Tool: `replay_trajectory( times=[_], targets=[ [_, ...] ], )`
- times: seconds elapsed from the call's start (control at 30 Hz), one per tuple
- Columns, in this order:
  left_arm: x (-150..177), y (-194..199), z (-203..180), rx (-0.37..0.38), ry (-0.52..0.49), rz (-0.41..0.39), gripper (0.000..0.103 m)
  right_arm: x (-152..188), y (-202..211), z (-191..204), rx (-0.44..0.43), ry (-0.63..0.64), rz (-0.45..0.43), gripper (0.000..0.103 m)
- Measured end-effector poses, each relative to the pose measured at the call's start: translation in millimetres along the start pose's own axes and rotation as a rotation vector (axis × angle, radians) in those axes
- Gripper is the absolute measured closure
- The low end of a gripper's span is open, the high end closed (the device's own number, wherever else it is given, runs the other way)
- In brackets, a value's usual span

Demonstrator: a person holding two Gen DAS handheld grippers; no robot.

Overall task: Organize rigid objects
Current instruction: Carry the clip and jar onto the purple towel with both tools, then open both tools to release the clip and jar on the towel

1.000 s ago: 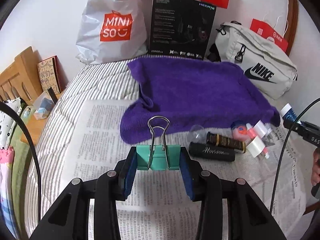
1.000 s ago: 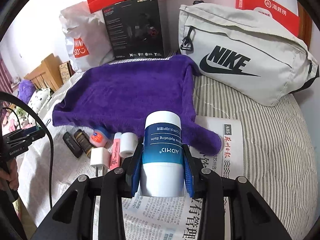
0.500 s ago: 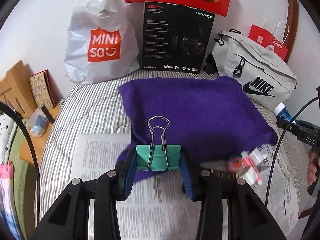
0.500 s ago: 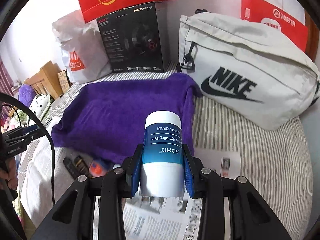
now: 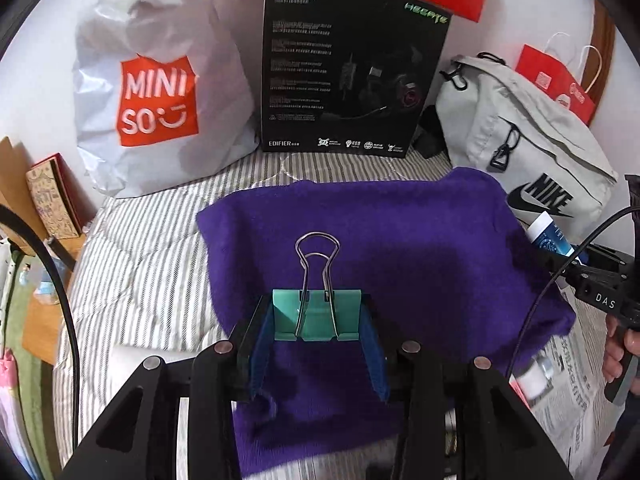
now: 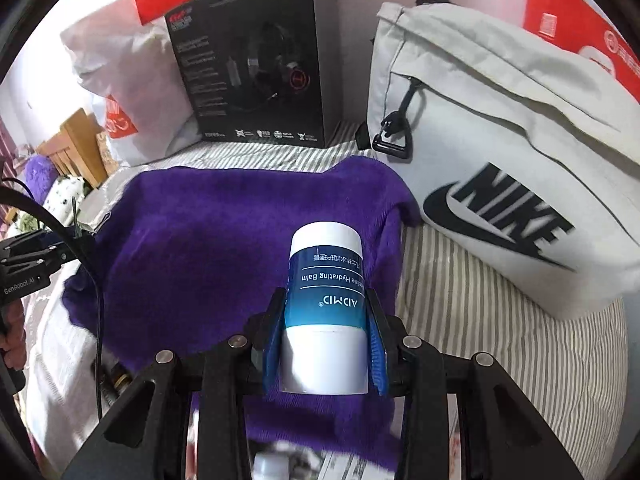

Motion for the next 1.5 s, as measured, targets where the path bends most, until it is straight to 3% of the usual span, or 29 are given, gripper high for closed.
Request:
replay_trajectory(
  times=[0.53, 1.0, 1.1, 1.17, 1.5],
  targets=[
    [-19, -67, 1, -0.008, -0.021, 0.078, 0.064, -26, -68, 1, 0.033, 0.013, 0.127, 0.067],
    [-15, -81, -7, -0.055, -0.09, 0.129, 0.064, -26, -76, 4, 0.032, 0.048, 0.157, 0.065],
    [-15, -81, -9, -0.061, -0.088, 0.143, 0.055, -24, -75, 4, 0.014, 0.054, 0.166, 0.056],
    [-12, -80, -11, -0.043, -0.096, 0.15, 0.038, -23, -73, 5, -0.008, 0.056, 0.171, 0.049],
    [7, -61, -19, -0.049, -0.098, 0.167, 0.037, -6, -38, 11, 0.028, 0.038, 0.149, 0.045]
  ],
)
Point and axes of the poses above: each gripper's, at about its wrist camera, not at the fingertips, and y roughly against the way its jaws point, z to its left, x to its underside, the point moved 4 cm from there along -y, roughly the way its jaws point, and after that the axes turned 6 degrees about -x, right-handed, at the moved point
